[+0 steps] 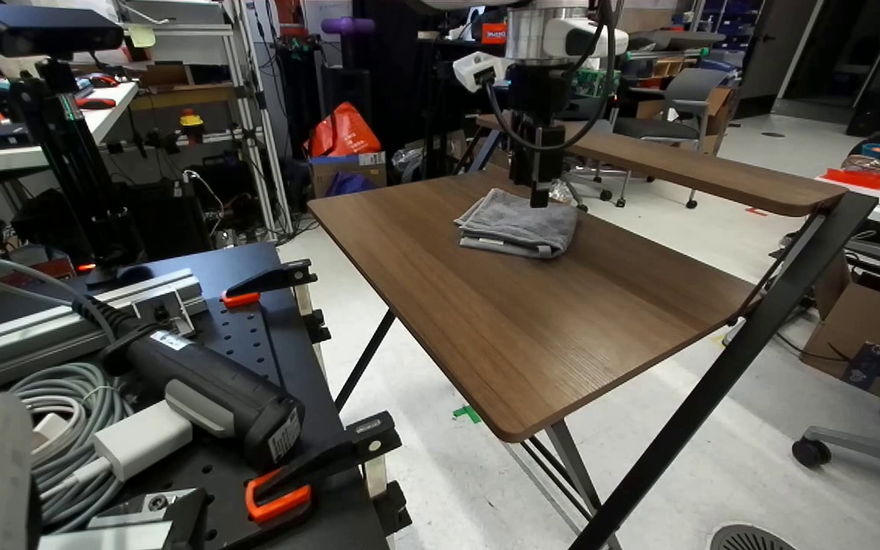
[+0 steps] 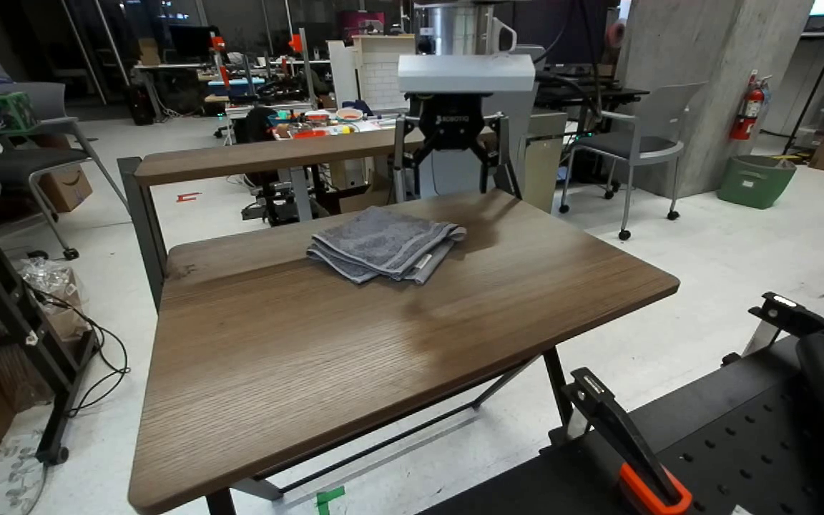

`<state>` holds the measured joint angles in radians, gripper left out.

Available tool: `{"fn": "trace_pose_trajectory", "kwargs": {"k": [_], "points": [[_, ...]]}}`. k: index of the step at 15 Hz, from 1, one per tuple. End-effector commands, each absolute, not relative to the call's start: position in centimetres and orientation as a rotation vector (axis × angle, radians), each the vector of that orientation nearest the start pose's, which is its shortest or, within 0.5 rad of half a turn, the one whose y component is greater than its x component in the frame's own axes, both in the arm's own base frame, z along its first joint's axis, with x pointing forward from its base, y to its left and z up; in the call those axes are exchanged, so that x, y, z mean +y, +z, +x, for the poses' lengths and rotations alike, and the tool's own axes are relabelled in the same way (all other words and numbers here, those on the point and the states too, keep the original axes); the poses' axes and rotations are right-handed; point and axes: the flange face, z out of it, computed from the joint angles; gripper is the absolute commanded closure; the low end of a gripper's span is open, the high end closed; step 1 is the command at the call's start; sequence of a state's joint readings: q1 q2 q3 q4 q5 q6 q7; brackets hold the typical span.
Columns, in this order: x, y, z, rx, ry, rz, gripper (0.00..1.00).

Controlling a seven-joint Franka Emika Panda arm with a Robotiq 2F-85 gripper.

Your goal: Move the grey towel slightly to the left

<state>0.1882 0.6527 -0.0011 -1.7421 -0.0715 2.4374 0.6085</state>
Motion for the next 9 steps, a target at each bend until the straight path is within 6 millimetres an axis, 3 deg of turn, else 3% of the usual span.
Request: {"fn": "trace_pose_trajectory", "kwargs": {"k": [1,9], "points": [[14.1,19.0,69.4,0.633,-0.146,-3.080,0.00],[15.4,13.8,72.5,0.648,-0.116,-3.051,0.00]]}}
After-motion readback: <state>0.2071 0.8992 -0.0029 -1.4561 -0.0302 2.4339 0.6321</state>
